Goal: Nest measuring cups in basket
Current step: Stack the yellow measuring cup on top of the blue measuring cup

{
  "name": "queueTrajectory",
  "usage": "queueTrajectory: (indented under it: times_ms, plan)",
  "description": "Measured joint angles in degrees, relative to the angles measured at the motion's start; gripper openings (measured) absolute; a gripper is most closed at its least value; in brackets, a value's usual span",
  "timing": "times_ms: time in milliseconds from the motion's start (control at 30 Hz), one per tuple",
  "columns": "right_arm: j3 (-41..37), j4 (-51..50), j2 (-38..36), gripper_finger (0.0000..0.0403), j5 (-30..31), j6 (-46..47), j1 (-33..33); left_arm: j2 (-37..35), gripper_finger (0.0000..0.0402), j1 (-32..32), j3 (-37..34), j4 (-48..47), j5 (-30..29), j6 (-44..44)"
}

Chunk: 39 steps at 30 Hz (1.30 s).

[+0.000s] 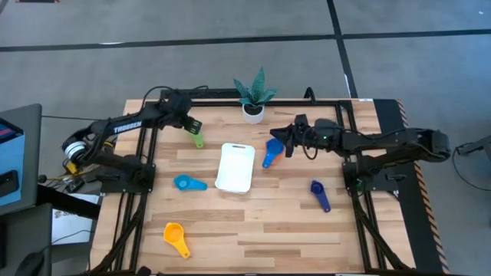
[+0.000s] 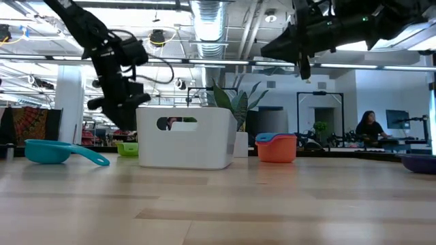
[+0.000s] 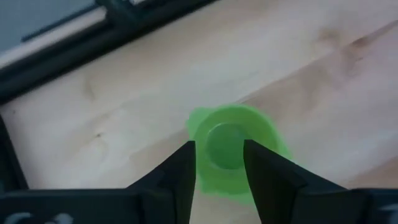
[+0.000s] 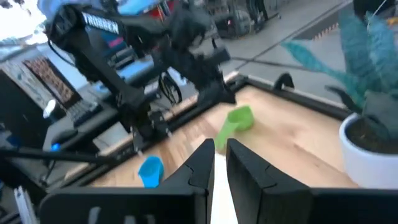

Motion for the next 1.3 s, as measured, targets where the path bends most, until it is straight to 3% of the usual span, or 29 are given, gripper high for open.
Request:
queueTrajectory:
  times_ms: [233, 500, 700, 933, 1067, 1300]
  plan:
    - [0.0, -3.5, -0.1, 0.0067, 0.0, 0.1, 0.1, 1.8, 0.0121, -1.5, 0.0, -6.0, 5.4, 0.3]
    - [0.0, -4.6, -0.1, 0.0067, 0.5, 0.2, 2.3, -7.8, 0.0121, -15.9, 0.0, -19.5, 1.0, -5.9]
    - [0.0, -0.8, -0.1, 0.0067, 1.7, 1.8, 5.8, -14.8, 0.0121, -30.3, 0.0, -25.3, 0.8, -15.1]
    - [0.0, 4.0, -0.1, 0.0067, 2.0, 2.3, 12.9, -16.7, 0.0121, -51.7, 0.0, -26.8, 0.6, -29.7]
    - [0.0, 3.7, -0.1, 0.0067, 6.9, 2.3, 17.9, -16.4, 0.0121, -65.9, 0.0, -26.5, -0.9, -38.6]
    - [0.0, 0.6, 0.0, 0.0067, 18.2, 1.3, 26.4, -13.1, 0.0121, -86.4, 0.0, -23.5, -6.2, -40.4]
